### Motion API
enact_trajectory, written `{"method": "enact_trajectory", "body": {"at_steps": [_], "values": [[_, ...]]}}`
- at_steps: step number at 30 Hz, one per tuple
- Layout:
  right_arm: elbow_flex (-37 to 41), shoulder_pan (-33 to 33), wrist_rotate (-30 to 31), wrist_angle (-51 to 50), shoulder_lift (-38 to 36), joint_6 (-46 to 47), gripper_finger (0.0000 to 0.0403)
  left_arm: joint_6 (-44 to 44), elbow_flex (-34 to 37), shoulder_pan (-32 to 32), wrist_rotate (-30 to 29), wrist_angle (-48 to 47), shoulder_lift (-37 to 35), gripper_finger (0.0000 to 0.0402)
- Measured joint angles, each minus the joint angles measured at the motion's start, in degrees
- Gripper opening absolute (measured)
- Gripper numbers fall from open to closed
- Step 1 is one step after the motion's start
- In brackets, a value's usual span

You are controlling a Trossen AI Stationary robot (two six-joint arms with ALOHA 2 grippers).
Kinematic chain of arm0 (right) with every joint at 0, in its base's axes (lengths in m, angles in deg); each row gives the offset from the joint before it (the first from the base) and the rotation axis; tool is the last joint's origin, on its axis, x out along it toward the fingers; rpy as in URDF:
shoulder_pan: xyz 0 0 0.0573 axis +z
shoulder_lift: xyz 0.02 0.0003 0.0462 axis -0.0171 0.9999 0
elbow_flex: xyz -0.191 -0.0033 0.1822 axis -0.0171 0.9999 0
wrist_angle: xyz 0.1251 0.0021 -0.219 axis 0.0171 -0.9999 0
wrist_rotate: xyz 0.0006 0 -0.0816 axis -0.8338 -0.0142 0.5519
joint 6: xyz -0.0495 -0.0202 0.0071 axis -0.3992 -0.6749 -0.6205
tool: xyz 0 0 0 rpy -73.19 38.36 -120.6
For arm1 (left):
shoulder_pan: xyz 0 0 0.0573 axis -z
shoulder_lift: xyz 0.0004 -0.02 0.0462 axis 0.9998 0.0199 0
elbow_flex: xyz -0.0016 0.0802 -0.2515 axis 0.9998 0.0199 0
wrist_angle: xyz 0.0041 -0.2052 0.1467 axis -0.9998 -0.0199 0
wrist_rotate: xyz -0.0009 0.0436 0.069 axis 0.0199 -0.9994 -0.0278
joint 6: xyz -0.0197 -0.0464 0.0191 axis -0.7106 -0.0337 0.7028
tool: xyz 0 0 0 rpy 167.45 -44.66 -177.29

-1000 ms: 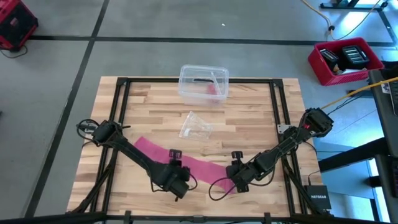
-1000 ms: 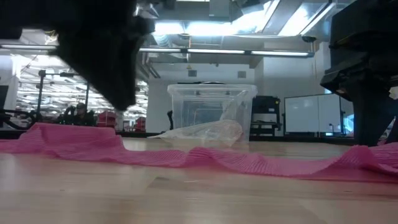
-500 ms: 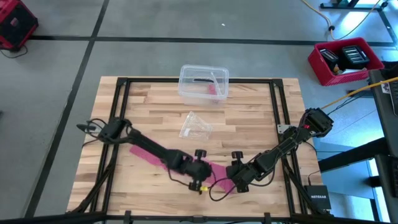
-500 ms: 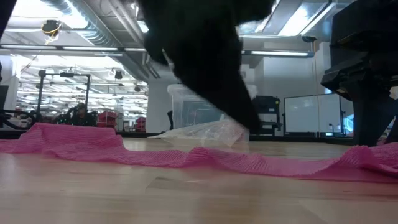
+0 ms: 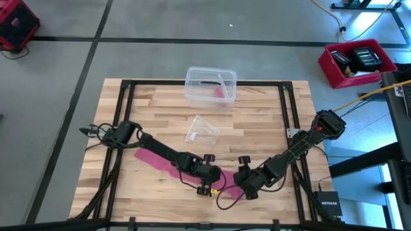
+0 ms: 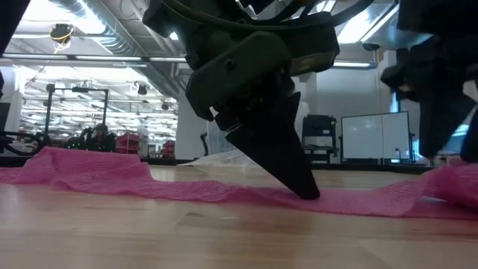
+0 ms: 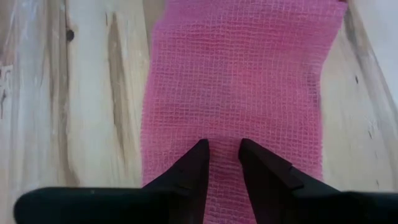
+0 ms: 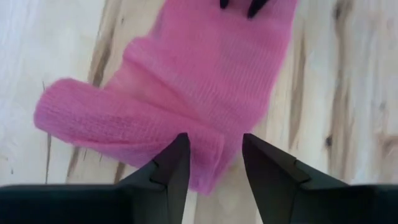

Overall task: Roll bandage
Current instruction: Roll the pink bandage

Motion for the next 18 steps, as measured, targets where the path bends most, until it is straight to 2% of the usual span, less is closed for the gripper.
{"method": "enact_trajectory", "body": {"at_steps": [4, 10, 18], "values": [[-0.22, -0.07, 1.39, 2.07, -0.02, -0.51, 0.0152, 0.30, 0.02, -0.07, -0.07, 0.00, 0.00, 0.0088], [1.91, -0.14, 3.79, 15.64, 0.87, -3.94, 0.0152, 0.33, 0.02, -0.54, 0.09, -0.04, -0.02, 0.0088], [2.23, -0.17, -3.18, 11.48, 5.25, 2.30, 0.0152, -0.99, -0.10, -0.82, -0.17, -5.24, -0.31, 0.0088]]}}
